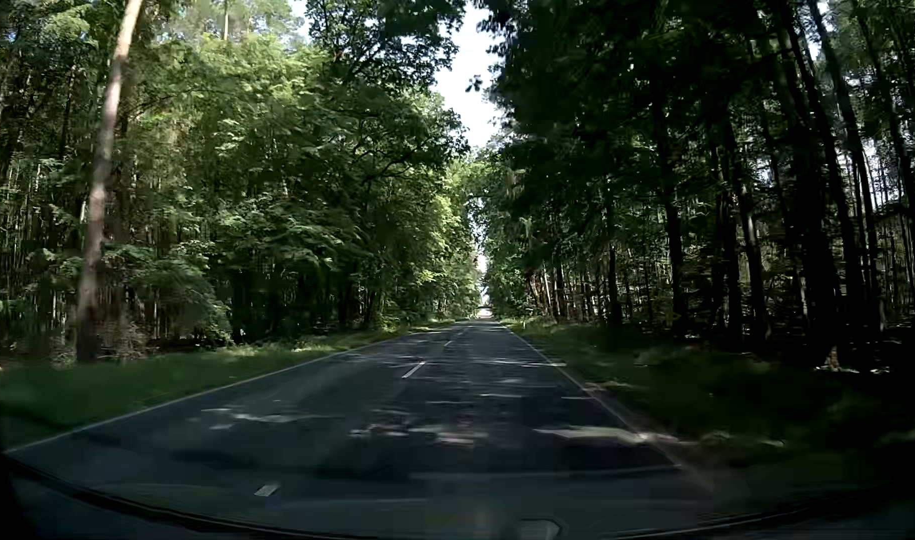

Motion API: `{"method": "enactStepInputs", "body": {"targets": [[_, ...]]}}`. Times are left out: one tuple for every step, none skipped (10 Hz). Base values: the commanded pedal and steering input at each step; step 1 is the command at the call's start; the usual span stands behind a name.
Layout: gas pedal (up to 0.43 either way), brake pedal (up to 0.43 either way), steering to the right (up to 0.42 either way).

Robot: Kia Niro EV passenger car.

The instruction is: Follow the waypoints while adhering to traffic rules and regulations

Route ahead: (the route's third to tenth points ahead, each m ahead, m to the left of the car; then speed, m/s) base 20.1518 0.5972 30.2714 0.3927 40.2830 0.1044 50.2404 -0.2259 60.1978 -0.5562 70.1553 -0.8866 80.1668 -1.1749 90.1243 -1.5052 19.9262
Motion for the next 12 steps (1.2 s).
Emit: {"method": "enactStepInputs", "body": {"targets": [[0.067, 0.030, 0.000], [0.067, 0.030, 0.001], [0.067, 0.030, 0.001], [0.067, 0.030, 0.000], [0.067, 0.030, 0.001], [0.067, 0.030, 0.000], [0.067, 0.030, 0.000], [0.067, 0.030, 0.000], [0.067, 0.030, 0.001], [0.067, 0.030, 0.001], [0.067, 0.030, 0.000], [0.067, 0.030, 0.000]]}}
